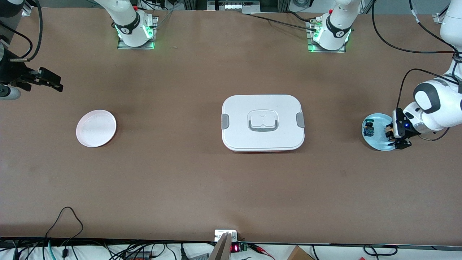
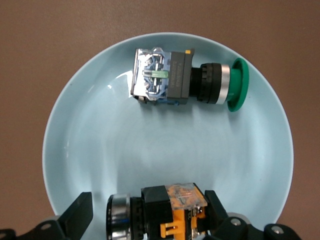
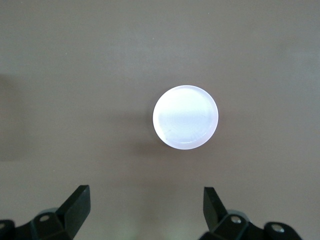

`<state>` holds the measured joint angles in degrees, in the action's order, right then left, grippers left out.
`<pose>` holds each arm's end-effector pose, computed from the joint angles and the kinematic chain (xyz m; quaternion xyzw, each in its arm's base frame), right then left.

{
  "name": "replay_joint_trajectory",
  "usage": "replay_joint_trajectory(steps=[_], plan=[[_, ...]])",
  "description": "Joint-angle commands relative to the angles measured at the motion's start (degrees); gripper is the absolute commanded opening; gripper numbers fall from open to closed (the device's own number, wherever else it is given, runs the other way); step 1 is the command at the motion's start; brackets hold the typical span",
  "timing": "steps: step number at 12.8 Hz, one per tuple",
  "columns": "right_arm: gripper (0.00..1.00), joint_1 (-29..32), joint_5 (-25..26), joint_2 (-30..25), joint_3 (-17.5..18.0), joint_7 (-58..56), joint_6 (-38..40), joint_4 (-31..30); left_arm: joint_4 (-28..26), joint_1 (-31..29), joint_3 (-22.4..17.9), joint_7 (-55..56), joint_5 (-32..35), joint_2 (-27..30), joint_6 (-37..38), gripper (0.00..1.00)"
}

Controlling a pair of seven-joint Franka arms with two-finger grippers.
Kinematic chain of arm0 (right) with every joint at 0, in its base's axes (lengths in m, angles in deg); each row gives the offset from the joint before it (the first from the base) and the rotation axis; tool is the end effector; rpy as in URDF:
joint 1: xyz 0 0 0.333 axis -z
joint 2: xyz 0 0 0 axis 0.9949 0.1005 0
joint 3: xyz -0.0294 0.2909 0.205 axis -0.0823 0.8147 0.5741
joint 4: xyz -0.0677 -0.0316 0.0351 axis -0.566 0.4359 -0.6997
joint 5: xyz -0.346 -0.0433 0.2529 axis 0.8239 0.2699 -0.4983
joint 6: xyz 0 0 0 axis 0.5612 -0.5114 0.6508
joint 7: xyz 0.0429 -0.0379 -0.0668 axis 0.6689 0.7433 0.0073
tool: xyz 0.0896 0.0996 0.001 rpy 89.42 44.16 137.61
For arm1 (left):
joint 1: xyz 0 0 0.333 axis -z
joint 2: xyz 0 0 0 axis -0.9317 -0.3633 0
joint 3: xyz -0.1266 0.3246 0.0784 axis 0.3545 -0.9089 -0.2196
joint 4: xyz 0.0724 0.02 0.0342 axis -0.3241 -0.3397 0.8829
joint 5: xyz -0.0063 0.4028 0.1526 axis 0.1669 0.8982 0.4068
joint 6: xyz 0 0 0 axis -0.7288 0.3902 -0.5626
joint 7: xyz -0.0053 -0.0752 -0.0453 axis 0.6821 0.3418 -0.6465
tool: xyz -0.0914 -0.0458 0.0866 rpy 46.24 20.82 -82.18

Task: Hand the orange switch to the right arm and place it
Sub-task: 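Lift the orange switch with the left gripper while the right gripper advances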

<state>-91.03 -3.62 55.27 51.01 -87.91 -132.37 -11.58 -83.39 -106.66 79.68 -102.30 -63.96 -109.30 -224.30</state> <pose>0.5919 -0.0128 0.6021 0.9995 0.0055 -0.0298 0.0132 0.5860 0.2499 0.1510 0.6787 -0.7320 0.0418 0.0431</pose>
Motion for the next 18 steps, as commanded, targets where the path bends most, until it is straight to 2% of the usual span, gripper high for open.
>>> replay_joint_trajectory(steps=[1, 4, 6, 8, 11, 12, 13, 15, 16, 18], plan=[[1.0, -0.2, -2.6, -0.3, 0.5, -0.2, 2.7, 0.8, 0.1, -1.4, 1.1, -1.3, -1.2, 0.2, -0.1, 0.98], [1.0, -0.1, -12.6, 0.2, 0.7, -0.5, 4.9, 0.5, 0.1, -1.6, 1.1, -1.3, -1.2, 0.2, -0.1, 0.98], [1.0, -0.1, -14.5, 1.1, 0.7, -0.7, 4.4, 0.7, 0.1, -1.6, 1.1, -1.3, -1.2, 0.2, -0.1, 0.96], [1.0, -0.4, -17.1, 1.9, 0.8, -0.5, 4.4, 0.8, 0.2, -1.7, 1.2, -3.8, -1.2, 0.0, -0.2, 0.69], [1.0, -0.4, -23.1, 1.9, 0.8, -0.5, 4.8, 0.7, 0.8, -1.7, 1.4, -7.4, -1.2, -0.1, -0.2, 0.17], [1.0, -0.5, -24.8, 2.0, 0.8, -0.5, 5.0, 0.7, 0.9, -1.7, 2.2, -7.7, -1.2, -0.1, -0.2, 0.11], [1.0, -0.8, -25.6, 2.0, 0.8, -0.6, 5.1, 0.7, 0.9, -1.9, 2.5, -7.7, -1.2, -0.1, -0.2, 0.0], [1.0, -3.7, -26.2, 2.1, 0.8, -0.8, 5.1, 0.6, 1.5, -1.6, 2.6, -6.6, -2.6, 0.1, 0.5, 0.0], [1.0, -4.4, -28.5, 2.0, 0.8, -0.7, 5.2, 0.6, 2.3, -1.6, 2.9, -6.4, -3.3, 0.1, 1.5, 0.0], [1.0, -4.4, -32.3, 2.0, 0.8, -0.2, 5.2, 0.6, 7.4, -1.4, 3.6, -4.7, -6.0, 0.0, 9.0, 0.0]])
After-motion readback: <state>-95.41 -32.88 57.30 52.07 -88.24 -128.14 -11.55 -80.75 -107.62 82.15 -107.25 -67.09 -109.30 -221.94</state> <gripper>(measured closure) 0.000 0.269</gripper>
